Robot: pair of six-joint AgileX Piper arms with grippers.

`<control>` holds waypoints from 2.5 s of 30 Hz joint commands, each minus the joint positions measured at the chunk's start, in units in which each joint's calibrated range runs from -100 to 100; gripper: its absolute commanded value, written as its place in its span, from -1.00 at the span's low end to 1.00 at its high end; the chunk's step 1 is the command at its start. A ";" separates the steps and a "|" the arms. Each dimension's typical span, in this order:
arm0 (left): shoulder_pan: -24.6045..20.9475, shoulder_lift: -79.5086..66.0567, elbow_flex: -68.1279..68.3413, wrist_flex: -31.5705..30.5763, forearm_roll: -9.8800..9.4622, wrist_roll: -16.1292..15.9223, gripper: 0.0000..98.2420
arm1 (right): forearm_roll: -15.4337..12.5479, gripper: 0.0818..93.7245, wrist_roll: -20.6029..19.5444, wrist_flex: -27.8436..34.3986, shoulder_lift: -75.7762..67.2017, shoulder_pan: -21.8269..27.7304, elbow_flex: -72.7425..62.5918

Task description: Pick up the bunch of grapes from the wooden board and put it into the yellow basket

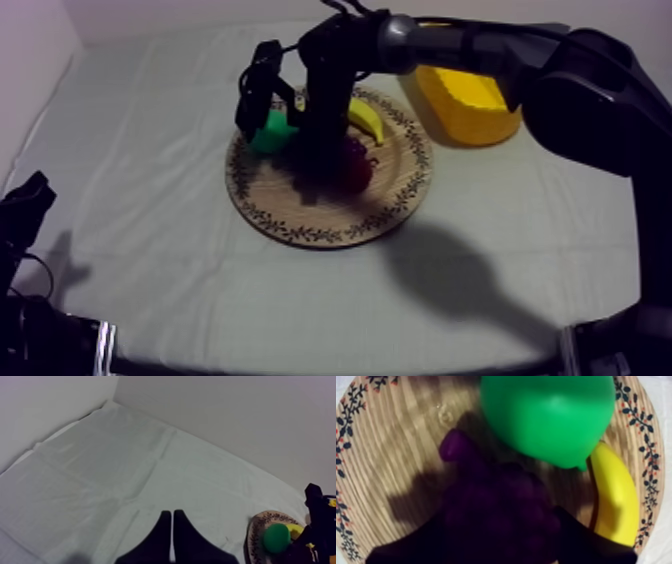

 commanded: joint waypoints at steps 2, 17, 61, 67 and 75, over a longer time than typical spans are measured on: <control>0.02 0.03 0.04 0.00 -0.02 -0.01 -1.00 | 0.32 -0.03 0.31 -1.04 -0.01 0.15 0.31; 0.02 0.03 0.04 0.00 -0.02 -0.01 -1.00 | 1.00 -0.18 -0.72 -2.83 -2.55 0.07 2.48; 0.02 0.03 0.04 0.00 -0.02 -0.01 -1.00 | 1.47 -0.17 -5.49 -4.29 -52.41 14.48 34.88; 0.02 0.03 0.04 0.00 -0.02 -0.01 -1.00 | 2.03 -0.16 -7.75 -5.94 -52.83 18.43 34.86; 0.02 0.03 0.04 0.00 -0.02 -0.01 -1.00 | 3.05 -0.14 -10.79 -10.62 -50.27 21.44 34.26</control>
